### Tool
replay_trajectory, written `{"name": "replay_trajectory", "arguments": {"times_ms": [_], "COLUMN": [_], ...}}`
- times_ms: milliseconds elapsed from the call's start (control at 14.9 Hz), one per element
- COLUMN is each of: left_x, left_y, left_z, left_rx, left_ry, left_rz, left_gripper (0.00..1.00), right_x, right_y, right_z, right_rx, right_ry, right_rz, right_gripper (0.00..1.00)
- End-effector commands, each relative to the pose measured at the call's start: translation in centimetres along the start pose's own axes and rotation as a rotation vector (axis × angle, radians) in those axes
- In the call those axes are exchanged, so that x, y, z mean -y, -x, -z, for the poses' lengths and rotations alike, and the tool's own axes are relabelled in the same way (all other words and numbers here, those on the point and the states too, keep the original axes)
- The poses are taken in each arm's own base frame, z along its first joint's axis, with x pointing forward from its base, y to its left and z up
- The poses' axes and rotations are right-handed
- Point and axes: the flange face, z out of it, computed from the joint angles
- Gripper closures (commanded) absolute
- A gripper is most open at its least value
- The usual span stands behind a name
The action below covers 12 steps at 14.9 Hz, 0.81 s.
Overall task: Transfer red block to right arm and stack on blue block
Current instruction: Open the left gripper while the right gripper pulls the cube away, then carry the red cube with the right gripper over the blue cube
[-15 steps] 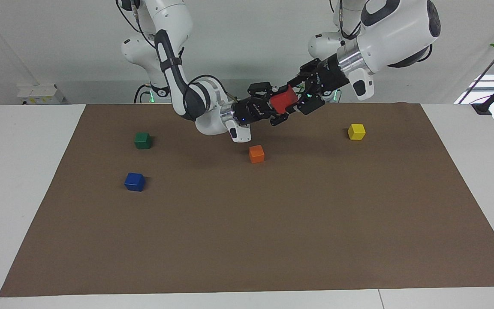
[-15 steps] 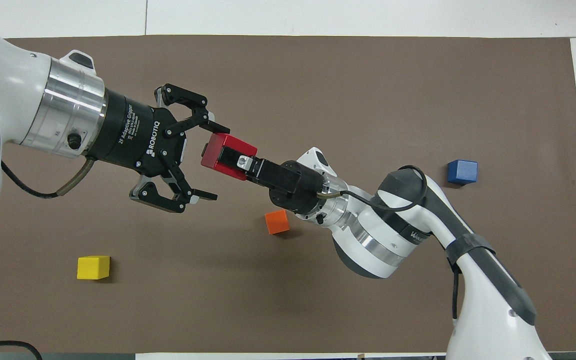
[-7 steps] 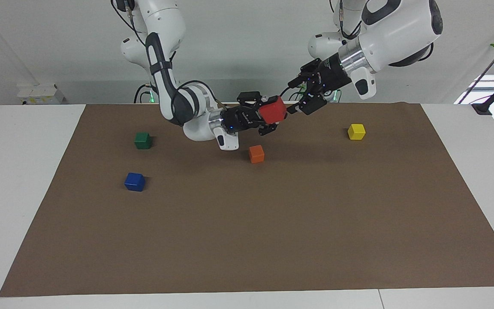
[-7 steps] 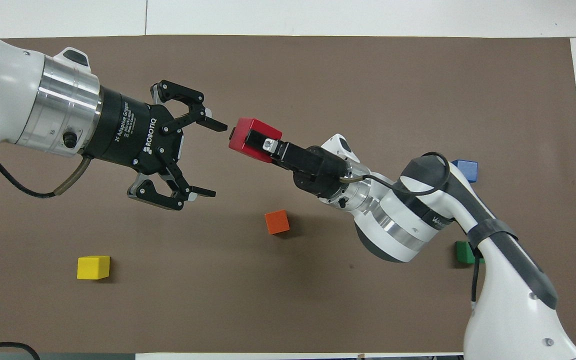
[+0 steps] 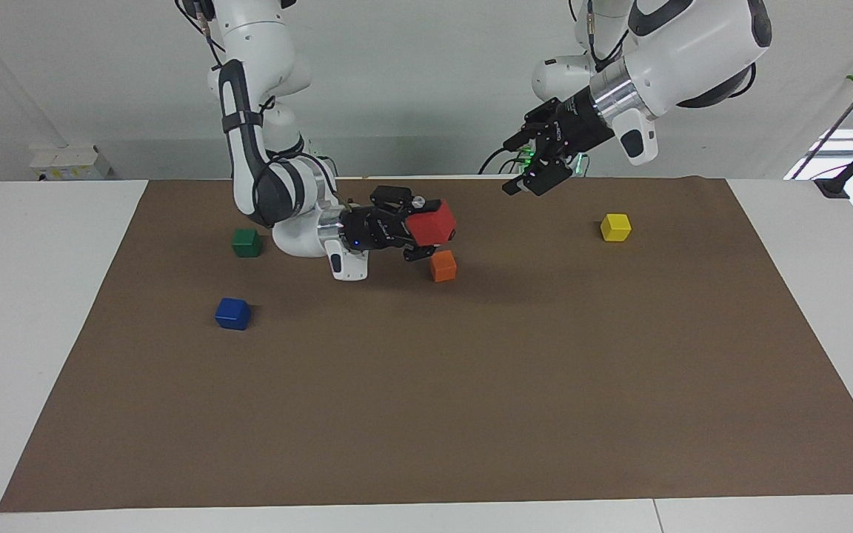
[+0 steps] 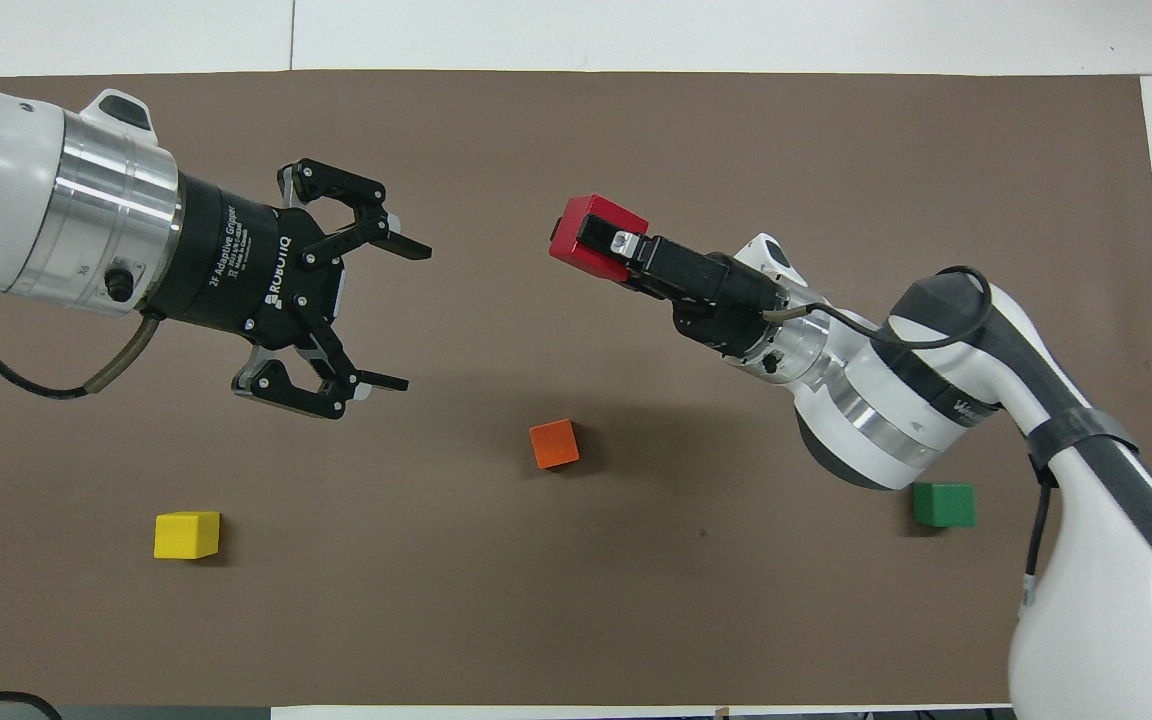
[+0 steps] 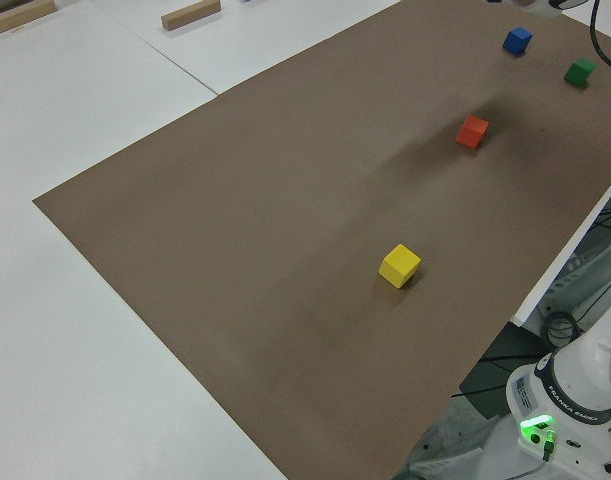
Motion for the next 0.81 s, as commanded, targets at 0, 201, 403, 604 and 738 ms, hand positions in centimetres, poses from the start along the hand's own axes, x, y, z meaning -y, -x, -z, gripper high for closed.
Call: {"name": "replay_trajectory", "arguments": {"times_ms": [0,201,403,604,738], "left_x": [0.9,0.9,1.2,1.5,1.5], "left_y": [-0.8,-2.3,-5.5,-7.3,-9.0], "left_z": [1.3,1.7,3.0,4.2,5.4], "left_rx": [-0.12,-0.258,-0.372,-0.475,-0.501], "left_ry": [0.013,0.009,-0.062,-0.131,-0.157], "left_rz": [-0.073,-0.14,-0.273,-0.464,-0.548], "left_gripper": [0.0,0.0,0.0,0.0,0.0], "right_x": [5.4,9.2,12.5,16.1,18.4], "right_y": [-0.4,-1.3,-1.9,-2.5,-2.6], "right_z": [2.0,3.4,4.6,6.2,7.2], "right_rx": [0.018,0.05,0.086,0.149,0.179], "right_ry": [0.084,0.189,0.27,0.411,0.506], "right_rz": [-0.013,-0.003,-0.025,-0.052,-0.058], "right_gripper": [1.0,1.0,1.0,1.0,1.0]}}
